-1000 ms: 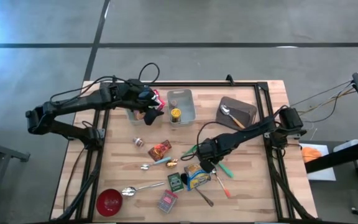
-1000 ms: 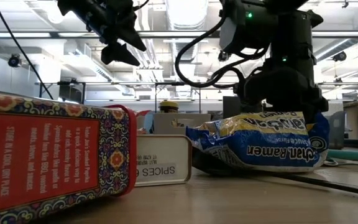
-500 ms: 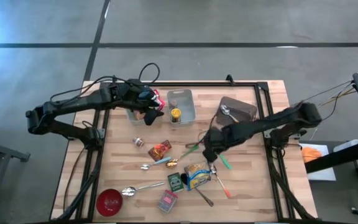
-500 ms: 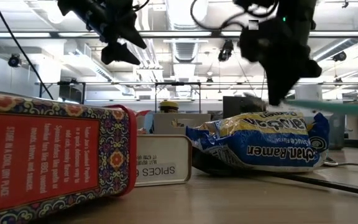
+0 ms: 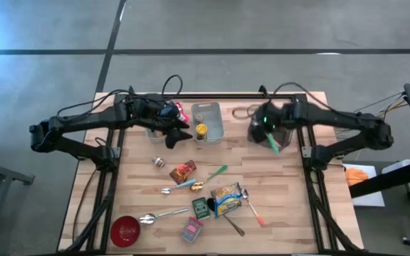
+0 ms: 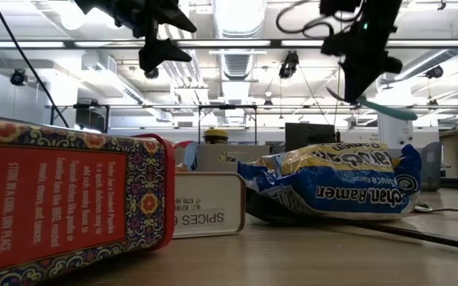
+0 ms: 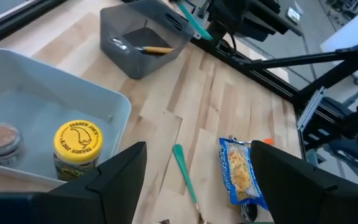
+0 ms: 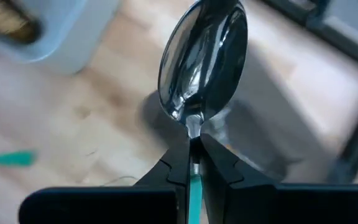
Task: Pick & Place Food Item
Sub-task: Put the right light blue spoon into the black bin
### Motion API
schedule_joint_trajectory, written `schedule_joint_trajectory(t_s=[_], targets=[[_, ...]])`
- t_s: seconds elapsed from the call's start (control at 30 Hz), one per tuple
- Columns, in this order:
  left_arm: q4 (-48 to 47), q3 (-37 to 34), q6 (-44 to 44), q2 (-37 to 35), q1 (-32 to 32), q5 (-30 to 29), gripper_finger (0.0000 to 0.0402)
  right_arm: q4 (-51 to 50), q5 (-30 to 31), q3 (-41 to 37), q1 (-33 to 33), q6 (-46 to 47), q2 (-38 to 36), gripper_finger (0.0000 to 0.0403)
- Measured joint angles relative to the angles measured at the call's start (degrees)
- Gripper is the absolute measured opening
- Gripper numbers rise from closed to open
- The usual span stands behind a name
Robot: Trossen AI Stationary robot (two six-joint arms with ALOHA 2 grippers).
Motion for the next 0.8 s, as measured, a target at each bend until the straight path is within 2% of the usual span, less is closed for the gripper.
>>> schedule_joint_trajectory(t_s=[0.17,0.37,0.53,0.8], targets=[[0.0,0.0,-1.0,0.0,-0.3,0.0,0.0291,2.9,-2.4,-0.7,-9.1,-14.4,1.9,0.001],[0.0,0.0,-1.5,0.0,-0.3,0.0,0.0291,4.4,-3.1,-1.5,-11.3,-21.8,6.7,0.001],[0.0,0.0,-1.5,0.0,-0.3,0.0,0.0291,4.3,-5.6,-4.5,-11.3,-24.0,10.7,0.001],[-0.2,0.0,-2.5,0.0,-0.3,0.0,0.0291,9.4,-5.6,-11.6,-11.5,-23.2,10.5,0.0009]])
